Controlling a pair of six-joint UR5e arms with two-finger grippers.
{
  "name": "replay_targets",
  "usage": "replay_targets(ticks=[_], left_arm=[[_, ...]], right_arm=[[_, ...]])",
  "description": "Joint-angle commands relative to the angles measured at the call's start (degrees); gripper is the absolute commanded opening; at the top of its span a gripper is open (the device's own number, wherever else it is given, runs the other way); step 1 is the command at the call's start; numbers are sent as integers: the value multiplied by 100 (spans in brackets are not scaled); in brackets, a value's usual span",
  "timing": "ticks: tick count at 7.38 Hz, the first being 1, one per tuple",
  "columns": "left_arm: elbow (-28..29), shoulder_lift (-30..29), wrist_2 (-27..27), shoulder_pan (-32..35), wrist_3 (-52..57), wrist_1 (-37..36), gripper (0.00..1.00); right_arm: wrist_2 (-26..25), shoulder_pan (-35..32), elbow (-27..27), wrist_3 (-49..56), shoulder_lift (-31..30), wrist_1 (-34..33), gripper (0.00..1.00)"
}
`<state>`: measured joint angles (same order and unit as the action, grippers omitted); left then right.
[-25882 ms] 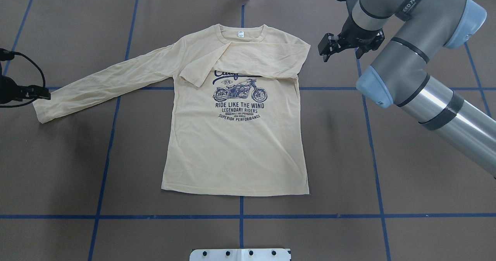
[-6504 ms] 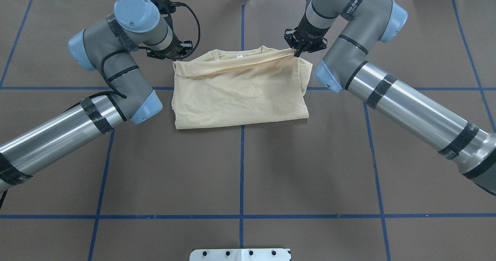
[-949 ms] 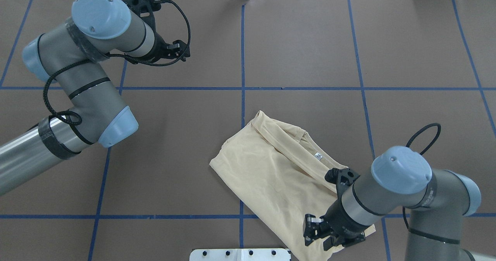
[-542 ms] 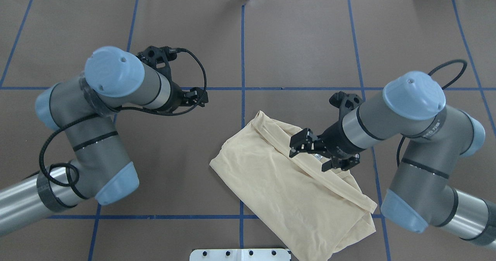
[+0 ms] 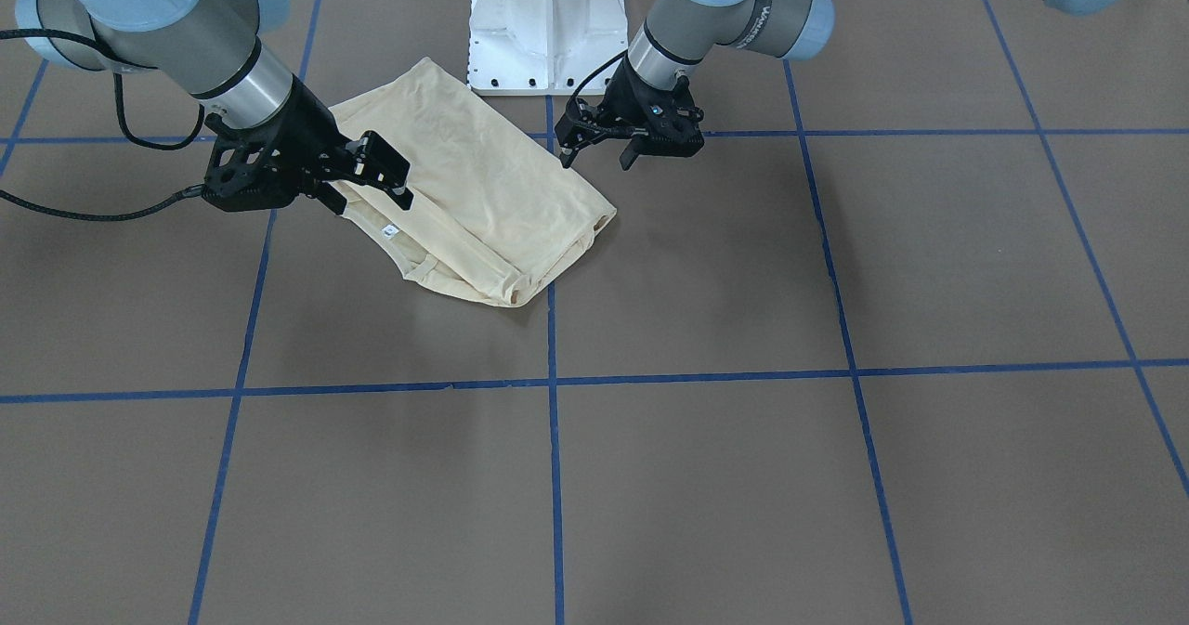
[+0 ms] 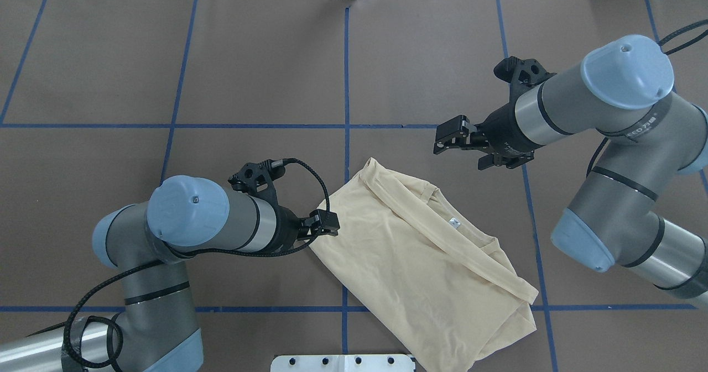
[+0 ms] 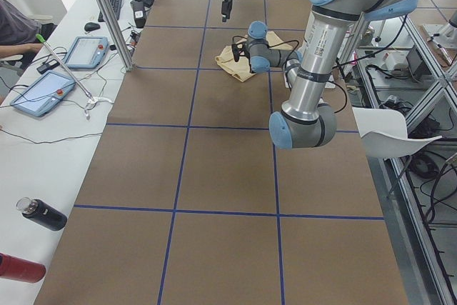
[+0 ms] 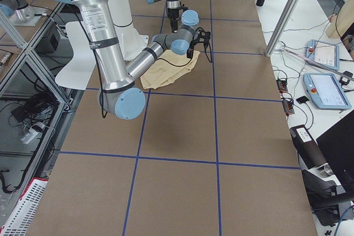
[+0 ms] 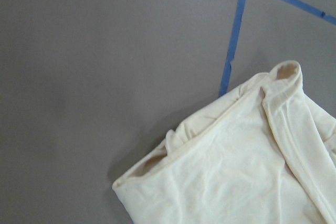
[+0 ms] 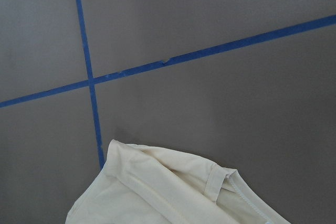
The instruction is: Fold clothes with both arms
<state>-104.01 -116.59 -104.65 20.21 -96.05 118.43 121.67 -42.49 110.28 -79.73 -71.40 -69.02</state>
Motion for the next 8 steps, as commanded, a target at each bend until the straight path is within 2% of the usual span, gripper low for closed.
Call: replay_targets(ticks=[1, 2, 5, 7, 8], left_arm=[[344, -56, 206, -61, -1, 92, 99], [520, -126, 295, -61, 25, 92, 99], [583, -127, 357, 43, 113, 83, 98], [680, -136, 349, 88, 113, 92, 89], [680, -144, 348, 88, 113, 101, 89]], right_arm=[[-116, 30, -6, 19, 12, 3, 100], [-143, 39, -6, 19, 12, 3, 100], [-161, 48, -6, 19, 12, 3, 100], [-161, 48, -6, 19, 12, 12, 100], [-161, 48, -6, 19, 12, 12, 100]])
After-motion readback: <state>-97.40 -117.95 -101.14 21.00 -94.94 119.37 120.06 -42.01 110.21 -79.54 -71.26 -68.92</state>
